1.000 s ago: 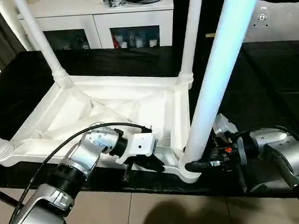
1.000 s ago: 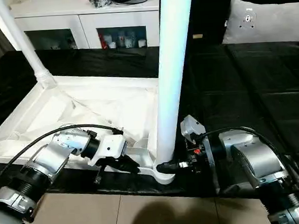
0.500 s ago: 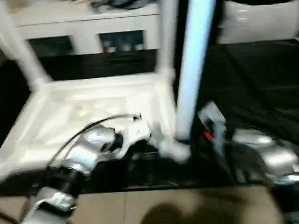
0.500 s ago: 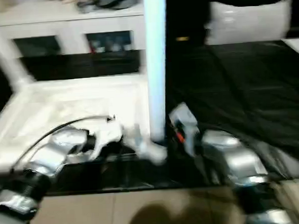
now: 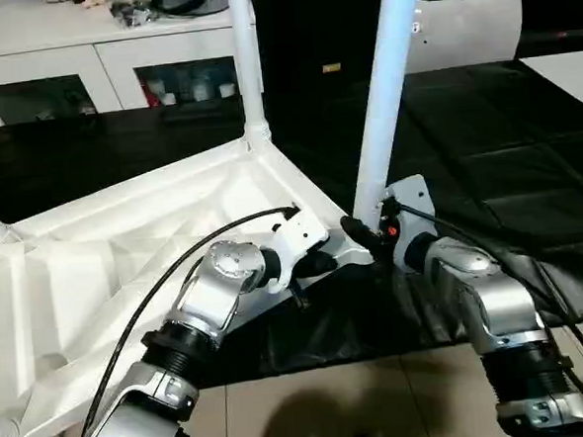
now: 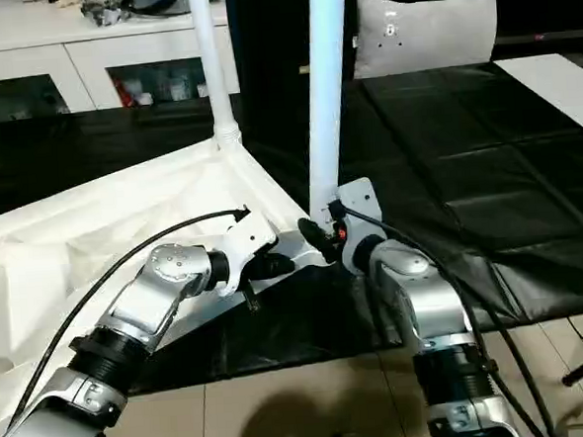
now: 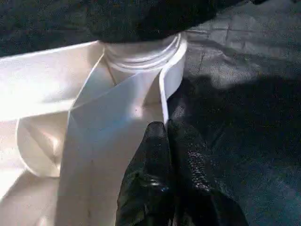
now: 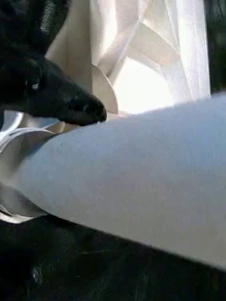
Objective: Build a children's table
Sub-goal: Rotate leg to tighten
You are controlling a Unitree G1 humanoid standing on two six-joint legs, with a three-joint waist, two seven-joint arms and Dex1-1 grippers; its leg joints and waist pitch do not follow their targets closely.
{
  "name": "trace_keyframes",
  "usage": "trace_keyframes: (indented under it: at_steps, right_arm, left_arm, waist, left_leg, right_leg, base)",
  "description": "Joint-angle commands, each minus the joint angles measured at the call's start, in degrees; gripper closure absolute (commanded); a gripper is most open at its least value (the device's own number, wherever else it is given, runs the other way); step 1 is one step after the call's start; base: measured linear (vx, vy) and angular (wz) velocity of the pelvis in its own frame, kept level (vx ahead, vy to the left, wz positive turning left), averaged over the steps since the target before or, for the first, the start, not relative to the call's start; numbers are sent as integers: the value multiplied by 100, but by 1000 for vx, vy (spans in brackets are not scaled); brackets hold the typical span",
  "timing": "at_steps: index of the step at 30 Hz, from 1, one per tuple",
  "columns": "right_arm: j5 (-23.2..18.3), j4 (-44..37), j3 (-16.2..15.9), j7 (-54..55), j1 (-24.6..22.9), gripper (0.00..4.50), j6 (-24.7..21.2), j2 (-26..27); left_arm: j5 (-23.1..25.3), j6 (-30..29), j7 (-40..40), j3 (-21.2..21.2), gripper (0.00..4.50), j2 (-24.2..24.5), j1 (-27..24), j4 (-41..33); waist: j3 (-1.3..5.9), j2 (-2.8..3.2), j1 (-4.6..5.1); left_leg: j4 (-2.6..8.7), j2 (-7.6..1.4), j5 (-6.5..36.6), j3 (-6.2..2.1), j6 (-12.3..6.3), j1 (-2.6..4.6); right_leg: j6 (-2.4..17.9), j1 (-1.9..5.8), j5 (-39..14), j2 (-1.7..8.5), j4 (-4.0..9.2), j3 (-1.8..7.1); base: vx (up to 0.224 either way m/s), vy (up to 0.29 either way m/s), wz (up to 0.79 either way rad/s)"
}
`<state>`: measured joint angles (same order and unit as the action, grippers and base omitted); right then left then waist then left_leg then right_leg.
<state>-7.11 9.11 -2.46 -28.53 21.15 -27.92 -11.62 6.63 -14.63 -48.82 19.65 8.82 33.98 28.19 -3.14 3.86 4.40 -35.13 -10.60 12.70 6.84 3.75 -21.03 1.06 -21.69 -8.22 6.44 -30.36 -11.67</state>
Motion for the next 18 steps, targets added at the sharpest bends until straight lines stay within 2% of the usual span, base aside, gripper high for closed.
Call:
trace_keyframes:
  at_steps: [1,4,5,6,8,9,10,11,13,14,15,18]
  right_arm:
    - [-228,-86,-174,-387,-155,119,-106,-40]
    - [-284,-186,-95,-517,-282,93,-87,-179]
    - [-267,-278,-106,-725,-445,87,143,-377]
    - [-267,-278,-106,-725,-445,74,143,-377]
    - [-323,-394,-43,-879,-604,60,225,-529]
    - [-342,-417,-21,-896,-629,50,222,-547]
    - [-289,-498,60,-831,-773,44,350,-630]
    - [-285,-505,66,-826,-785,37,360,-637]
    - [-462,-716,119,-1082,-994,28,279,-779]
    - [-512,-761,122,-1142,-1030,16,243,-809]
    - [-461,-825,27,-1252,-1099,6,347,-903]
    - [-531,-943,-89,-1513,-1222,6,431,-1004]
  left_arm:
    - [117,399,-148,121,450,104,190,117]
    - [150,536,-191,73,450,221,225,263]
    - [169,786,-309,67,450,388,252,397]
    - [169,786,-309,67,450,388,252,397]
    - [148,1067,-499,71,450,571,263,502]
    - [137,1121,-532,76,450,603,266,523]
    - [56,1319,-801,92,450,770,253,557]
    - [49,1336,-823,93,450,784,252,562]
    - [-62,1470,-1067,54,450,912,234,560]
    - [-78,1492,-1095,44,450,926,235,568]
    - [-71,1559,-1090,43,450,943,227,582]
    - [-103,1598,-988,-17,450,888,188,668]
  waist:
    - [369,-33,-31]
    - [392,-59,-97]
    - [386,-20,-140]
    - [393,-39,-153]
    - [431,-40,-233]
    - [446,-42,-238]
    - [457,-29,-258]
    - [457,-29,-258]
    - [485,-52,-322]
    - [471,-42,-376]
    - [467,-36,-390]
    - [429,-59,-449]
  left_leg:
    - [466,-216,1772,-68,-281,-66]
    - [454,-223,1387,-39,-382,-85]
    - [435,-209,1361,-20,-404,-61]
    - [430,-212,1359,-6,-416,-48]
    - [415,-222,985,-13,-506,-88]
    - [405,-222,852,-16,-537,-104]
    - [390,-223,583,-17,-601,-134]
    - [390,-223,583,-17,-601,-134]
    - [363,-209,364,12,-691,-136]
    - [367,-224,374,40,-747,-108]
    - [375,-230,406,46,-748,-95]
    - [411,-241,777,85,-629,-57]
  right_leg:
    - [401,324,-2528,365,405,339]
    - [643,325,-2041,365,324,407]
    - [674,303,-2056,367,322,423]
    - [676,299,-2057,368,326,433]
    - [774,339,-1660,354,226,470]
    - [804,355,-1487,355,192,480]
    - [898,368,-1103,348,125,497]
    - [898,368,-1103,348,125,497]
    - [951,382,-917,345,73,521]
    - [964,354,-974,345,85,537]
    - [973,340,-1033,336,83,536]
    - [875,317,-1591,330,153,548]
  base:
    - [0,0,0]
    - [0,0,0]
    - [0,0,0]
    - [0,0,0]
    - [0,0,0]
    - [0,0,0]
    - [0,0,0]
    - [0,0,0]
    - [0,0,0]
    - [0,0,0]
    - [0,0,0]
    - [0,0,0]
